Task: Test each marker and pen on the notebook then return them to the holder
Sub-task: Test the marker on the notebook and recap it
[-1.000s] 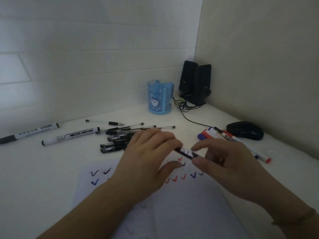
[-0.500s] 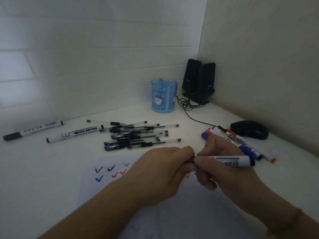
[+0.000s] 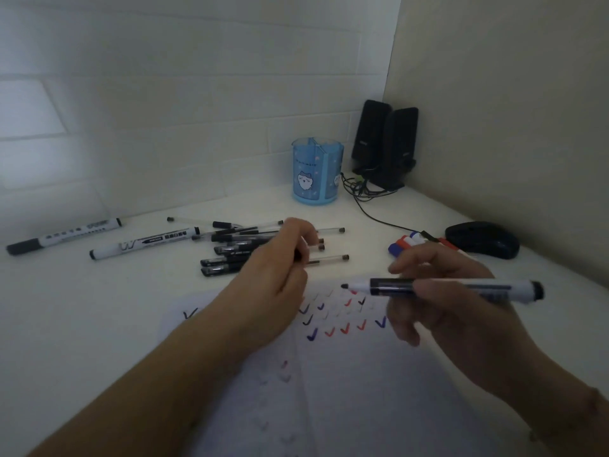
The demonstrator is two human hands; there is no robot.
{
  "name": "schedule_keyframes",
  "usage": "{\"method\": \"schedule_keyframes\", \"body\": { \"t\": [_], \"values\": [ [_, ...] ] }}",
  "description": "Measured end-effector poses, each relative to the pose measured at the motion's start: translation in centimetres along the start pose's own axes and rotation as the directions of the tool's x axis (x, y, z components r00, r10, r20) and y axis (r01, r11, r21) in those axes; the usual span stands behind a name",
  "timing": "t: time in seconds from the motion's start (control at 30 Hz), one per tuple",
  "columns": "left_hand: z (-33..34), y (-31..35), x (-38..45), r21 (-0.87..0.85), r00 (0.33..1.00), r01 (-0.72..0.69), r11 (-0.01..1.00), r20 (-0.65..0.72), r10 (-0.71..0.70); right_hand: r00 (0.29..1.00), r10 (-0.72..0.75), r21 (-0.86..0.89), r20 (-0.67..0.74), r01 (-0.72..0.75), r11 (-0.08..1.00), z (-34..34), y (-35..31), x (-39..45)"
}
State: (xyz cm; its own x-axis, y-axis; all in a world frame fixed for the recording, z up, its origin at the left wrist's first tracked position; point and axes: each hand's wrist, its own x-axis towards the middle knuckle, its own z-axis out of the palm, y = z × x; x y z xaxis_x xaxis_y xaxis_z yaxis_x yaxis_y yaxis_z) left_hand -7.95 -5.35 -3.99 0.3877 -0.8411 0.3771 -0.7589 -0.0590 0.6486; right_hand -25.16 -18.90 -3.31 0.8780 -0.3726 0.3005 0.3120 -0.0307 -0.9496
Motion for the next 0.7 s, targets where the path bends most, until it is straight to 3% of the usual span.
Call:
{"method": "schedule_keyframes", "body": {
  "t": [0.1, 0.2, 0.4, 0.7],
  "values": [
    [0.5, -0.3, 0.7, 0.055, 0.994, 0.101, 0.993, 0.045, -0.103, 0.992, 0.125, -0.190, 0.017, -0.120, 0.974, 1.4, 0.3, -0.1],
    [1.1, -0.6, 0.8, 0.098, 0.992, 0.033, 0.995, 0.118, -0.045, 0.988, 0.147, -0.362, -0.040, -0.152, 0.920, 2.6, 1.1, -0.3],
    [0.8, -2.1, 0.8, 0.206, 0.999, -0.040, 0.978, -0.007, 0.042, 0.989, 0.126, -0.573, -0.080, -0.149, 0.806, 3.6, 2.4, -0.1],
    [0.7, -2.0, 0.8, 0.169, 0.993, -0.099, 0.981, -0.044, 0.108, 0.991, 0.113, -0.674, -0.071, -0.131, 0.727, 3.6, 2.6, -0.2]
  ]
}}
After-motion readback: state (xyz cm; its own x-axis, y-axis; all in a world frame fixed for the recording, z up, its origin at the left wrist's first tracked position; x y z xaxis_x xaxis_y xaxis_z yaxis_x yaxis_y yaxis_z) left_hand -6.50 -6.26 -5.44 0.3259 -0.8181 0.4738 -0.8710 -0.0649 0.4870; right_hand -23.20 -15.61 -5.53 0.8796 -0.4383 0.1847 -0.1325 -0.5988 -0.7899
